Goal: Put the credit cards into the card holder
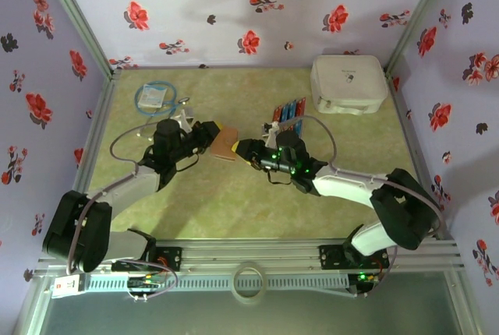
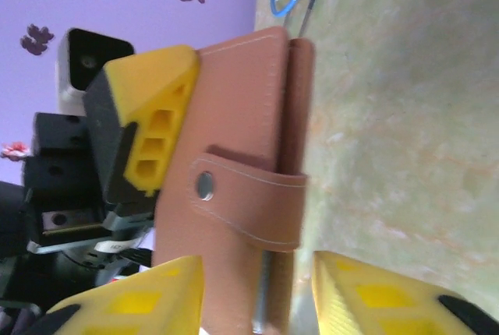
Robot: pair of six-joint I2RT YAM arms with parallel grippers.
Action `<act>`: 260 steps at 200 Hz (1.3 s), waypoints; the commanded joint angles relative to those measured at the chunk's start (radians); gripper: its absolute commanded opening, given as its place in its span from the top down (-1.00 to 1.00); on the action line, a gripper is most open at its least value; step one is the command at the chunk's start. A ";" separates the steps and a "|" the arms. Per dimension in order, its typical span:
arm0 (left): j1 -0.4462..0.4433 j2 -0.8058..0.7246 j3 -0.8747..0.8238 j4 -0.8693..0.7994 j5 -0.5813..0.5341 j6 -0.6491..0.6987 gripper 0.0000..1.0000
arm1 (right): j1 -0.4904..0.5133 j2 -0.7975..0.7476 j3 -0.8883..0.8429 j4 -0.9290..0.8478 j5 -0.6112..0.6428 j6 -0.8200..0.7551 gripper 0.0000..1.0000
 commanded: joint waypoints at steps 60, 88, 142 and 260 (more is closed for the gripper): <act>0.007 -0.092 0.014 -0.192 -0.018 0.237 1.00 | 0.029 -0.077 0.293 -0.717 0.272 -0.428 -0.41; 0.007 -0.085 -0.004 -0.155 -0.035 0.203 1.00 | 0.084 0.008 0.395 -0.763 0.321 -0.478 -0.44; 0.007 -0.105 -0.027 -0.126 -0.084 0.151 1.00 | 0.152 0.150 0.515 -0.767 0.354 -0.508 -0.42; 0.005 -0.121 -0.072 -0.099 -0.094 0.137 1.00 | 0.147 0.273 0.499 -0.767 0.562 -0.471 -0.24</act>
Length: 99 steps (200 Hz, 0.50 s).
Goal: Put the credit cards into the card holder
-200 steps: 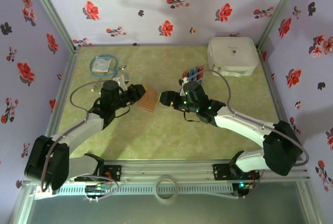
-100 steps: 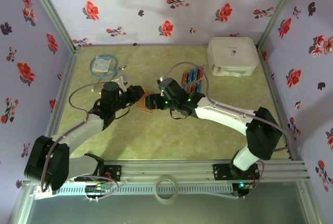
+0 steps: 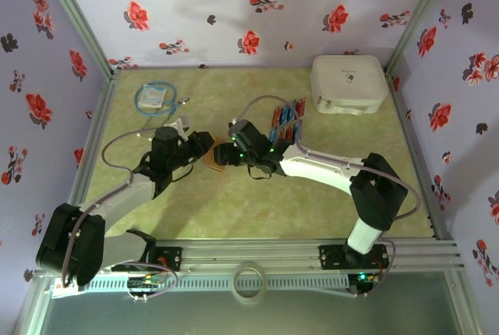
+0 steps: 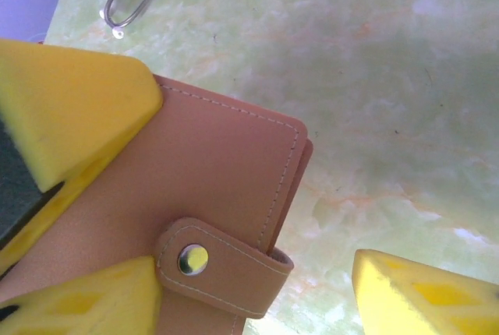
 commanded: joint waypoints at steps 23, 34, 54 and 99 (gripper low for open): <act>0.006 -0.039 -0.004 0.036 0.008 -0.009 1.00 | -0.037 -0.003 -0.068 -0.112 0.267 0.033 -0.16; 0.006 -0.036 -0.004 0.035 0.008 -0.004 1.00 | -0.044 -0.028 -0.101 -0.120 0.270 0.042 -0.15; 0.006 -0.027 -0.003 0.032 0.004 0.001 1.00 | -0.046 -0.079 -0.146 -0.135 0.271 0.057 -0.15; 0.005 -0.011 -0.007 0.033 0.003 0.015 1.00 | -0.043 -0.177 -0.199 -0.076 0.183 0.086 -0.16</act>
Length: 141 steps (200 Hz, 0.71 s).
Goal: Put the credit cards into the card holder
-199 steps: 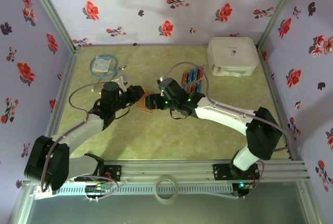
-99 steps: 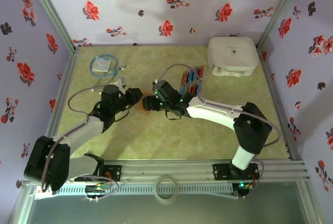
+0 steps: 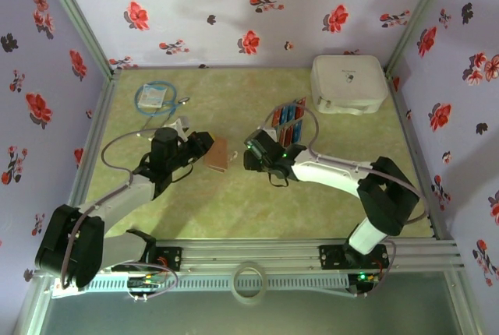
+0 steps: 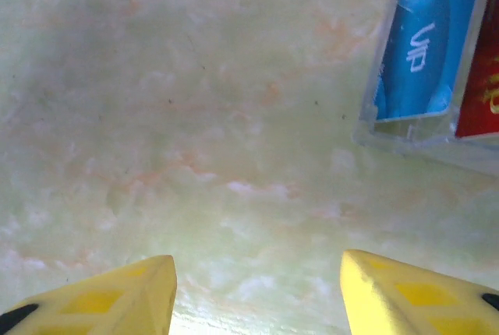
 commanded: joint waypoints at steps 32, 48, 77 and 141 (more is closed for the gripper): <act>0.006 0.001 -0.004 0.013 0.010 0.025 1.00 | 0.010 -0.089 0.000 0.086 -0.120 0.049 -0.18; 0.006 0.002 -0.004 0.011 0.009 0.027 1.00 | 0.011 -0.084 0.009 0.110 -0.154 0.060 -0.18; 0.005 0.003 -0.006 0.011 0.009 0.028 1.00 | 0.012 -0.080 0.012 0.141 -0.170 0.077 -0.18; 0.005 0.007 -0.009 0.019 0.010 0.027 1.00 | 0.012 -0.039 0.029 0.185 -0.208 0.104 -0.13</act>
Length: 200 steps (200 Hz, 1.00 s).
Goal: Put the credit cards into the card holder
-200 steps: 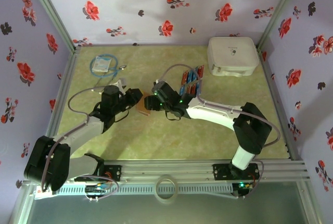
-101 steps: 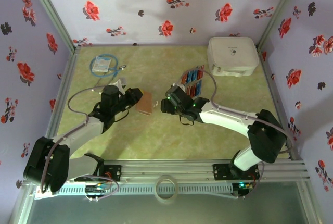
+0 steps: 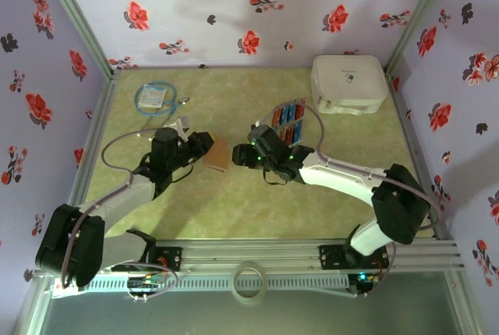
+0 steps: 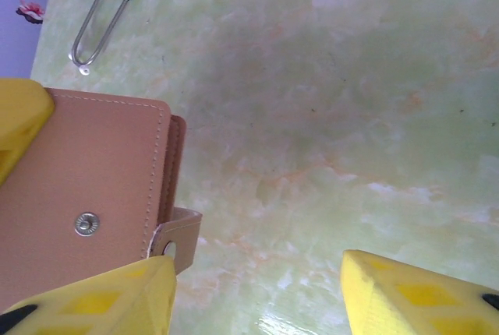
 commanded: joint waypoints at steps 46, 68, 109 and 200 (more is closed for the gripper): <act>0.006 -0.001 -0.012 0.015 0.009 0.028 1.00 | 0.005 -0.005 0.019 0.065 -0.033 0.041 -0.10; 0.006 0.002 -0.012 0.016 0.008 0.029 1.00 | 0.005 -0.043 0.009 0.069 -0.025 0.045 -0.11; 0.005 0.002 -0.011 0.015 0.008 0.031 1.00 | 0.007 -0.033 0.017 0.072 -0.034 0.048 -0.11; 0.006 -0.006 -0.015 0.018 0.007 0.026 1.00 | -0.011 0.090 0.039 0.129 -0.084 0.067 0.41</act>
